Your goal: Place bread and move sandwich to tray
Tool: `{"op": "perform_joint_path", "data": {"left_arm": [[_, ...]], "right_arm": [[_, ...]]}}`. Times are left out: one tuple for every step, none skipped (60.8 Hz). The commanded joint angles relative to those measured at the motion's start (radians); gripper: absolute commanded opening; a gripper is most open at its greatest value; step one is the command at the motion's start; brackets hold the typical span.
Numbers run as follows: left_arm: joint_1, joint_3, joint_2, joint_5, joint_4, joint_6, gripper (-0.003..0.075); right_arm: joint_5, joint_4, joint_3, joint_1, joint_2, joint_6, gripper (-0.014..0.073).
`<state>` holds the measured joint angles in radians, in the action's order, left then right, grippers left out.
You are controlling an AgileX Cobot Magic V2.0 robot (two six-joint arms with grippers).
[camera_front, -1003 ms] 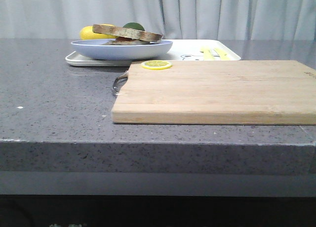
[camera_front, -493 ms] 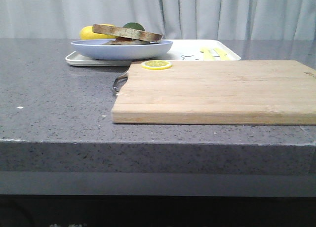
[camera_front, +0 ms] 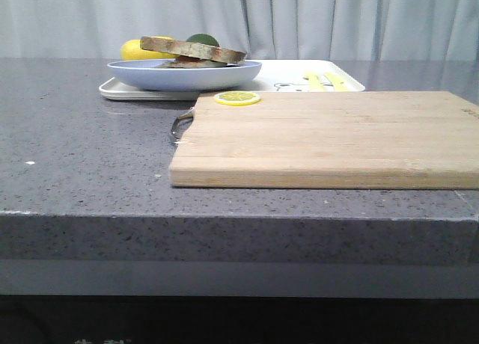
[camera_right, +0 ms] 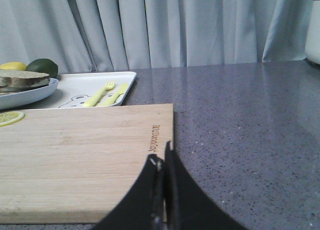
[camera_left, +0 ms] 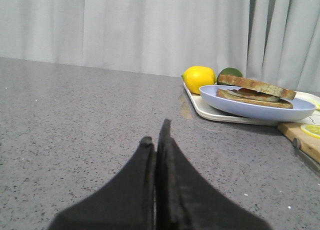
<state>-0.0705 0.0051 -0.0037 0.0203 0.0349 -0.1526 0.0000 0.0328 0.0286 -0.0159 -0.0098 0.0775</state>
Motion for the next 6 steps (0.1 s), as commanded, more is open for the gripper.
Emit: {"op": "perform_joint_path", "data": {"left_arm": [[0.003, 0.0, -0.021, -0.079, -0.001, 0.001, -0.002], [0.003, 0.0, -0.021, -0.079, -0.001, 0.001, -0.002], [0.003, 0.0, -0.021, -0.079, -0.001, 0.001, -0.002], [0.003, 0.0, -0.021, -0.079, -0.001, 0.001, -0.002], [0.003, 0.0, -0.021, -0.079, -0.001, 0.001, -0.002], [0.003, 0.0, -0.021, -0.079, -0.001, 0.001, -0.002]], "right_arm": [[-0.088, -0.008, -0.004, 0.006, -0.019, -0.01, -0.0066], [-0.088, -0.008, -0.004, 0.006, -0.019, -0.01, -0.0066], [-0.088, -0.008, -0.004, 0.006, -0.019, -0.01, -0.0066], [-0.088, -0.008, -0.004, 0.006, -0.019, -0.01, -0.0066], [-0.088, -0.008, -0.004, 0.006, -0.019, -0.01, -0.0066], [-0.088, -0.008, -0.004, 0.006, -0.019, -0.01, -0.0066]]}}
